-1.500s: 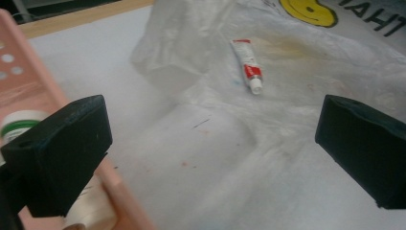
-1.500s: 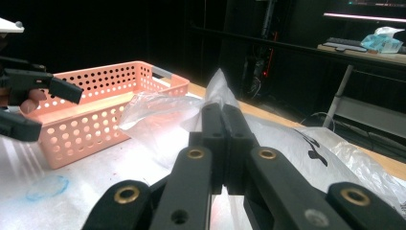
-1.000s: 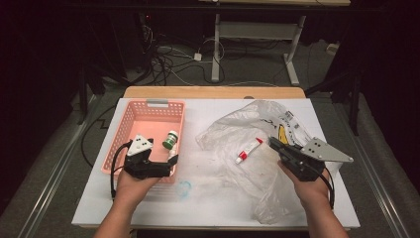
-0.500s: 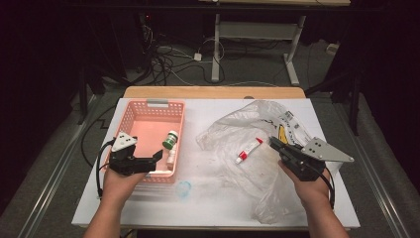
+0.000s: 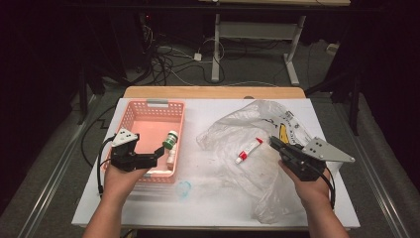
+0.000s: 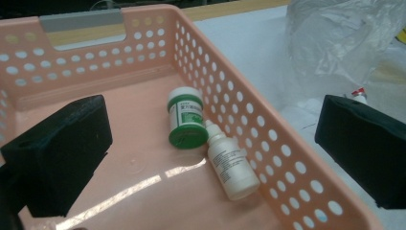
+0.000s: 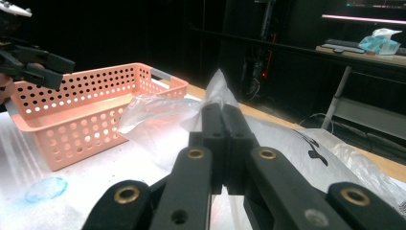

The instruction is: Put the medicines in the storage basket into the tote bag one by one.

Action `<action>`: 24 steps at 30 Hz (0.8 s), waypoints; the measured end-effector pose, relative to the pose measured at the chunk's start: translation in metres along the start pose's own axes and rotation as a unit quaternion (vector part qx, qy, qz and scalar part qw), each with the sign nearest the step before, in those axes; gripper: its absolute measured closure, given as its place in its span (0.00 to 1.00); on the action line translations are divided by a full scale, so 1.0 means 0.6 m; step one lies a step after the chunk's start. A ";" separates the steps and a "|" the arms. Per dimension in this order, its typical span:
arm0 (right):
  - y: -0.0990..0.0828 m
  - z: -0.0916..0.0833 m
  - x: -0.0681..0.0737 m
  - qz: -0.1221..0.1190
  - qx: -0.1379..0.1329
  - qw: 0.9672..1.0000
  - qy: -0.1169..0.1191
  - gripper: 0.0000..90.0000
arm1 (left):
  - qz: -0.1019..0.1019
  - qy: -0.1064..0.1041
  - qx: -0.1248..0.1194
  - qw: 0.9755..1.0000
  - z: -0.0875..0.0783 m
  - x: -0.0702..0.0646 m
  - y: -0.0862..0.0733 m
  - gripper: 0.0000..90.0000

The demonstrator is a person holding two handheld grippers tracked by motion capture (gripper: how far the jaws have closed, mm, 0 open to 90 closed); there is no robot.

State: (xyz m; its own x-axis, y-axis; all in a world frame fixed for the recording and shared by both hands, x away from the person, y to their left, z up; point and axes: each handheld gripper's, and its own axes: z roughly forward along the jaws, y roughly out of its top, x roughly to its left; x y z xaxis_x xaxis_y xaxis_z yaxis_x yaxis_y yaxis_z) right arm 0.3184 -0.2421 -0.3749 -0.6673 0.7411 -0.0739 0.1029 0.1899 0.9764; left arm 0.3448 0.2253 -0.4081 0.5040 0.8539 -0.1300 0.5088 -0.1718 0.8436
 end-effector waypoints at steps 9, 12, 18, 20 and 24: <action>-0.001 0.001 -0.001 0.000 0.001 1.000 0.000 1.00 | -0.019 -0.018 0.011 1.000 0.030 0.004 0.030 0.00; -0.001 0.001 -0.001 0.001 0.001 1.000 -0.001 1.00 | -0.023 -0.019 0.006 1.000 0.037 0.008 0.040 0.00; -0.001 0.001 -0.002 0.001 0.000 1.000 0.000 1.00 | -0.029 -0.003 0.019 0.999 0.062 0.023 0.053 0.00; -0.001 0.000 -0.002 0.001 0.000 1.000 -0.001 1.00 | -0.028 0.002 0.026 0.999 0.071 0.026 0.055 0.00; -0.001 0.001 -0.002 0.005 0.002 1.000 0.000 1.00 | -0.028 0.003 0.038 0.999 0.088 0.033 0.058 0.00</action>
State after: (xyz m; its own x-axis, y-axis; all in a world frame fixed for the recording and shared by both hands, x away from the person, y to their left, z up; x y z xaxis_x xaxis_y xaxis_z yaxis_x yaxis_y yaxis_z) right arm 0.3194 -0.2427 -0.3756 -0.6657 0.7435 -0.0645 0.1120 0.1849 0.9764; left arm 0.4094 0.2105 -0.4086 0.4690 0.8663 -0.1719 0.5880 -0.1610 0.7927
